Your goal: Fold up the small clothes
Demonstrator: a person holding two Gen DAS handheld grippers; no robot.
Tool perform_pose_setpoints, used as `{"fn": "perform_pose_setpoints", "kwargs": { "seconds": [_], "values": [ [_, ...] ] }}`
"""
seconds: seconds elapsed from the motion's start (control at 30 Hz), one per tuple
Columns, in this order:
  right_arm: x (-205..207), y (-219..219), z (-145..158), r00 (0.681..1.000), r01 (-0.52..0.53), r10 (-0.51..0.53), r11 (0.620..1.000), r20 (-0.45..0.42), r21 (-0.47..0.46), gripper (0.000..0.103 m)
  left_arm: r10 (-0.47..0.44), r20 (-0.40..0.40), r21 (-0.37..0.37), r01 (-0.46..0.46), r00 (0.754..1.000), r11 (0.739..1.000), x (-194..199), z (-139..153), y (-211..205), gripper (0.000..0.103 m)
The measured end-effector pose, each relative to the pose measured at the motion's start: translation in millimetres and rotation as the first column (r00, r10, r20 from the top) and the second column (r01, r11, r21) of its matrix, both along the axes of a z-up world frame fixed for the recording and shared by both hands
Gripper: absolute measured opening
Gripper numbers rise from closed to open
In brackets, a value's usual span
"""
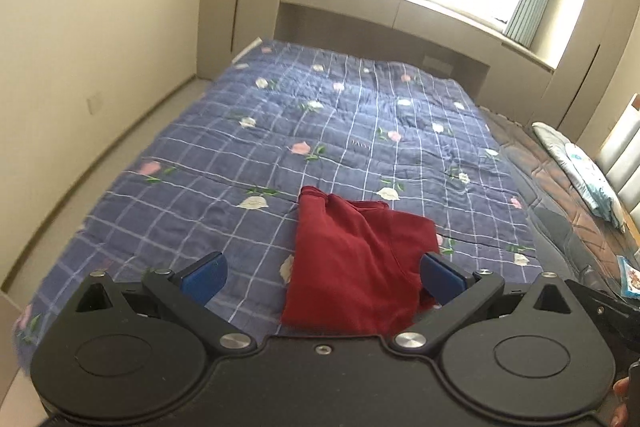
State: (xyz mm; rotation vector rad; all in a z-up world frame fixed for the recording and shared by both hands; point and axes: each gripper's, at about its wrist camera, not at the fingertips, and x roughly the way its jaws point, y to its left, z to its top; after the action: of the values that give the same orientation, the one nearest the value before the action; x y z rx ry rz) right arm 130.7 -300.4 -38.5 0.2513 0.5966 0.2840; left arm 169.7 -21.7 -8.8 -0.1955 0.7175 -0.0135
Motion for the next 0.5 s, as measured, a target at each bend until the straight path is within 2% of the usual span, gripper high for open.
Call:
{"fn": "perform_pose_setpoints", "kwargs": {
  "seconds": [0.2,0.5],
  "values": [
    [-54.6,6.3,19.9,0.999,-0.022,0.023,1.0,0.037,-0.022,0.103,0.025,0.036,0.061,-0.027,0.999,0.998,-74.5,26.3,-8.1,0.102],
    [-111.1,15.0,27.5,0.999,-0.049,0.049,0.997,0.002,-0.058,0.103,0.066,-0.013,0.109,-0.065,0.998,0.992,-154.6,44.6,-8.8,0.102]
  ]
}}
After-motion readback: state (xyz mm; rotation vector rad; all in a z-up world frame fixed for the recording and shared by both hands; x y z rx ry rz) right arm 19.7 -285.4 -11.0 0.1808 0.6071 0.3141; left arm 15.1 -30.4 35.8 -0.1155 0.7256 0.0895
